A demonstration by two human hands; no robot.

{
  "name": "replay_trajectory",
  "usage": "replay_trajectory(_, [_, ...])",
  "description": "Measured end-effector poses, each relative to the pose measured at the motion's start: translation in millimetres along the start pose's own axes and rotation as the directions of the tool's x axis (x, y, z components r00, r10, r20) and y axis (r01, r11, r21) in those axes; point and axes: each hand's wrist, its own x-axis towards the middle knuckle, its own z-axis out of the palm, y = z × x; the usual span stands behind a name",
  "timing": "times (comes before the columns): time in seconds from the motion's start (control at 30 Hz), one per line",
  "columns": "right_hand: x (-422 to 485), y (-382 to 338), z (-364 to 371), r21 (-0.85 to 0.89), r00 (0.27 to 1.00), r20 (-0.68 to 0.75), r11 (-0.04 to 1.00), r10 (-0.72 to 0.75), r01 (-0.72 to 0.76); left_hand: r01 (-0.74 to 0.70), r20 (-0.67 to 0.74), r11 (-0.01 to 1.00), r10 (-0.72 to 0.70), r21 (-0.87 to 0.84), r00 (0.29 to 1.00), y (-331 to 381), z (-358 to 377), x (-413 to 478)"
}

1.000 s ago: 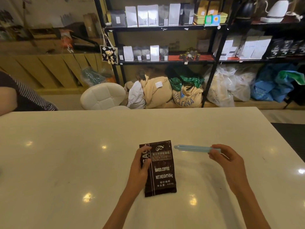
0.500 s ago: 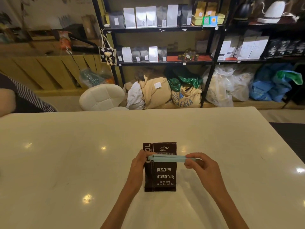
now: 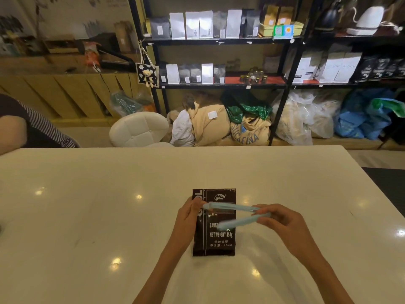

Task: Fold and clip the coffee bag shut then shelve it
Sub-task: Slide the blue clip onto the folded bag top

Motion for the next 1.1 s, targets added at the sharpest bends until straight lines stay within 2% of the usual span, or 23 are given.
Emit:
replay_trajectory(0.1, [4, -10, -32, 0.022, 0.976, -0.214, 0.999, -0.040, 0.045, -0.044, 0.010, 0.999, 0.044, -0.027, 0.999, 2, -6, -1])
replay_trajectory(0.17, [10, -13, -53, -0.050, 0.964, -0.261, 0.998, -0.051, 0.040, -0.056, -0.005, 0.998, 0.056, -0.035, 0.998, 2, -8, -1])
replay_trajectory(0.33, [26, -1, -37, -0.154, 0.984, -0.172, 0.986, 0.040, -0.067, -0.094, 0.009, 0.995, 0.094, -0.021, 0.996, -5, -5, 0])
replay_trajectory(0.6, [37, -4, 20, -0.112, 0.995, -0.018, 0.989, 0.094, -0.095, -0.082, 0.098, 0.995, 0.088, -0.060, 0.991, -4, 2, -3])
replay_trajectory(0.7, [40, -4, 31, -0.092, 0.993, -0.018, 0.989, 0.117, -0.118, -0.050, 0.106, 0.983, 0.069, -0.174, 0.992, -7, 6, -5])
replay_trajectory(0.8, [41, -3, 37, -0.074, 0.991, -0.033, 0.989, 0.126, -0.128, -0.043, 0.088, 0.976, 0.063, -0.212, 0.994, -8, 9, -7])
replay_trajectory(1.1, [38, -5, 45, -0.032, 0.989, -0.043, 0.989, 0.143, -0.144, -0.023, 0.132, 0.976, 0.053, -0.218, 0.990, -7, 17, -4])
